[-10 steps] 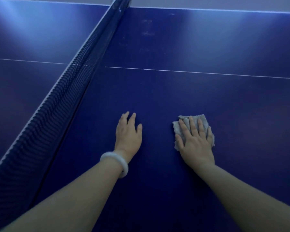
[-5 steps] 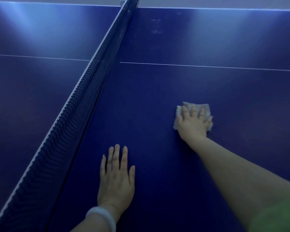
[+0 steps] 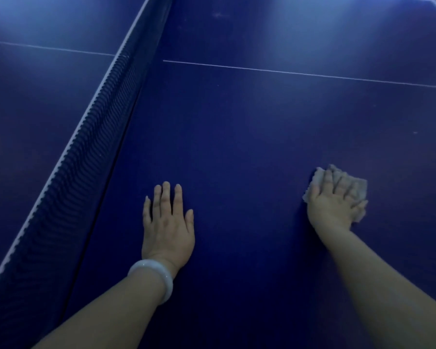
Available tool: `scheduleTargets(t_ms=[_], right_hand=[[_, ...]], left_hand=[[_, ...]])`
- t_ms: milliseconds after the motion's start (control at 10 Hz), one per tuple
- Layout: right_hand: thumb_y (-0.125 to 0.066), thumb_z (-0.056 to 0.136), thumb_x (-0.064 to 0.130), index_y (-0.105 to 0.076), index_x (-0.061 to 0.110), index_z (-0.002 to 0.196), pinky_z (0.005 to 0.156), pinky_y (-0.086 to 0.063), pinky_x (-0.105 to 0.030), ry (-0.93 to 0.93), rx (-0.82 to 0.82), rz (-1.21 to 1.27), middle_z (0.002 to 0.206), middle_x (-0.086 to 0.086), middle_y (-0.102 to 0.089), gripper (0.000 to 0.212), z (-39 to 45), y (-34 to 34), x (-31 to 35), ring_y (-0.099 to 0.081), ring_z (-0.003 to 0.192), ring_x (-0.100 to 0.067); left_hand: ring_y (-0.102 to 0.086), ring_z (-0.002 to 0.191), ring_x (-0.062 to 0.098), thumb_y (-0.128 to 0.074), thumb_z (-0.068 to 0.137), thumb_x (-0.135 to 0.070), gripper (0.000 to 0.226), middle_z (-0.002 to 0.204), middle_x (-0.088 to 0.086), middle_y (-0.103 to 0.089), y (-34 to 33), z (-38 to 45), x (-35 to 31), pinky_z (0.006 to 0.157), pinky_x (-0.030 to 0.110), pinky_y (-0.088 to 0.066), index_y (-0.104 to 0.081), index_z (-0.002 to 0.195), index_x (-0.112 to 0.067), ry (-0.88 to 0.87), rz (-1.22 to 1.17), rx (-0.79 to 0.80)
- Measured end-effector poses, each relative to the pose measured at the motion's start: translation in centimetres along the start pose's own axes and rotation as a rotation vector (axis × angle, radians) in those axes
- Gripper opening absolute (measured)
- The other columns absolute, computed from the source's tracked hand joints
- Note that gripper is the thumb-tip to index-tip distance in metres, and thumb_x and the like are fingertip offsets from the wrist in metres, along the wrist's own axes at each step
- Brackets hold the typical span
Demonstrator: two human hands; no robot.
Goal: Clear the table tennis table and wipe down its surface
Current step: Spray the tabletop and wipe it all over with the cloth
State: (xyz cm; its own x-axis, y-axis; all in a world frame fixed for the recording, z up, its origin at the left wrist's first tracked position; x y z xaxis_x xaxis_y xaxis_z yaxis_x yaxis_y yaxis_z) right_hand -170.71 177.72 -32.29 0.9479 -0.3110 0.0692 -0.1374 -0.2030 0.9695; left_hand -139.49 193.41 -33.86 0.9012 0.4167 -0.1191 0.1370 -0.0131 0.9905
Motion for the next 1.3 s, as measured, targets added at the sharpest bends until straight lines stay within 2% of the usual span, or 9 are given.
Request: scheduleTargets(t_ms=[200, 300, 400, 500, 600, 700, 900, 1100, 1300], right_hand=[[-0.024, 0.101, 0.043, -0.007, 0.025, 0.158, 0.115, -0.003, -0.066, 0.871, -0.057, -0.153, 0.165, -0.007, -0.001, 0.061, -15.4, -5.9, 8.6, 0.012, 0.149, -0.038], [-0.024, 0.101, 0.039, -0.013, 0.025, 0.157, 0.114, -0.010, -0.067, 1.000, -0.074, -0.282, 0.165, -0.009, -0.007, 0.059, -16.1, -5.7, 4.2, 0.004, 0.150, -0.040], [-0.025, 0.103, 0.039, 0.010, 0.029, 0.156, 0.114, -0.001, -0.069, 0.408, -0.074, -0.201, 0.164, -0.009, 0.015, 0.064, -10.3, -4.3, -2.6, 0.017, 0.148, -0.040], [-0.027, 0.103, 0.041, -0.001, 0.027, 0.158, 0.115, -0.001, -0.067, 0.109, -0.085, -0.003, 0.164, -0.011, 0.006, 0.062, -12.4, -3.7, -1.1, 0.005, 0.150, -0.038], [-0.048, 0.095, 0.039, -0.009, 0.023, 0.158, 0.113, -0.001, -0.070, 0.647, -0.085, -0.102, 0.164, -0.014, -0.004, 0.076, -20.1, -6.3, 4.1, 0.001, 0.149, -0.042], [-0.032, 0.100, 0.045, -0.011, 0.026, 0.158, 0.115, -0.011, -0.063, 0.965, -0.057, -0.171, 0.165, -0.004, -0.007, 0.064, -23.2, -7.1, 1.8, -0.001, 0.152, -0.032], [-0.021, 0.103, 0.043, 0.017, 0.034, 0.152, 0.118, 0.000, -0.061, 0.111, -0.037, -0.064, 0.164, -0.008, 0.013, 0.063, -16.6, -3.8, -7.0, 0.015, 0.150, -0.030], [-0.040, 0.095, 0.047, -0.011, 0.029, 0.157, 0.113, -0.012, -0.063, 0.861, 0.007, -0.148, 0.165, -0.003, -0.008, 0.071, -28.2, -7.8, 0.2, -0.005, 0.152, -0.031], [-0.022, 0.099, 0.047, -0.025, 0.026, 0.155, 0.113, -0.022, -0.060, 0.523, -0.064, -0.171, 0.163, -0.004, -0.018, 0.060, -24.7, -6.1, -10.7, -0.014, 0.151, -0.027]], left_hand=[[0.008, 0.150, 0.024, -0.005, 0.098, -0.045, 0.065, 0.163, 0.010, 0.003, -0.3, 0.1, 0.1, 0.122, 0.046, 0.003, 0.003, 0.155, -0.016, -0.010, 0.031, 0.003], [0.005, 0.151, 0.025, -0.007, 0.099, -0.045, 0.065, 0.163, 0.010, 0.000, -0.3, 0.1, 0.2, 0.122, 0.046, 0.001, -0.001, 0.155, -0.015, -0.013, 0.027, -0.009], [0.004, 0.151, 0.025, -0.009, 0.099, -0.045, 0.064, 0.163, 0.011, -0.001, -0.4, 0.2, 0.2, 0.122, 0.046, 0.001, -0.003, 0.155, -0.014, -0.012, 0.013, -0.009], [0.004, 0.151, 0.025, -0.010, 0.099, -0.045, 0.064, 0.163, 0.011, -0.001, -0.3, 0.1, 0.2, 0.122, 0.047, 0.000, -0.004, 0.155, -0.014, -0.013, 0.006, -0.009], [0.002, 0.151, 0.025, -0.013, 0.100, -0.045, 0.064, 0.163, 0.011, -0.003, -0.1, -0.1, 0.2, 0.122, 0.047, -0.001, -0.006, 0.155, -0.014, -0.019, -0.001, -0.013], [0.002, 0.151, 0.025, -0.013, 0.100, -0.045, 0.064, 0.163, 0.011, -0.003, -0.1, -0.1, 0.3, 0.122, 0.047, -0.001, -0.006, 0.155, -0.014, -0.024, -0.004, -0.012], [0.000, 0.150, 0.027, -0.016, 0.101, -0.044, 0.064, 0.163, 0.013, -0.006, -0.2, 0.0, 0.3, 0.122, 0.048, -0.003, -0.008, 0.155, -0.013, -0.022, 0.007, -0.017], [0.001, 0.150, 0.027, -0.016, 0.101, -0.045, 0.064, 0.163, 0.012, -0.004, -0.1, -0.1, 0.2, 0.122, 0.048, -0.002, -0.008, 0.155, -0.013, -0.023, 0.007, -0.001], [-0.001, 0.150, 0.027, -0.016, 0.101, -0.046, 0.064, 0.163, 0.013, -0.006, -0.1, 0.0, 0.3, 0.122, 0.047, -0.002, -0.010, 0.155, -0.013, -0.028, -0.010, -0.013]])
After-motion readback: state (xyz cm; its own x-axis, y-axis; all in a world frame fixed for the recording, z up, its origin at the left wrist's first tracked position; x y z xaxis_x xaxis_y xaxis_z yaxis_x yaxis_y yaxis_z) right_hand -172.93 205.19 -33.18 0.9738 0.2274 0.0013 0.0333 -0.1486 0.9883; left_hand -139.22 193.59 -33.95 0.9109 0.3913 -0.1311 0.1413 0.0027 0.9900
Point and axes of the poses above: each hand's wrist, its own z-axis towards the middle knuckle, its own y-axis out of the back of the hand, x = y × z, the point moved 5 cm from there along z, towards the middle knuckle
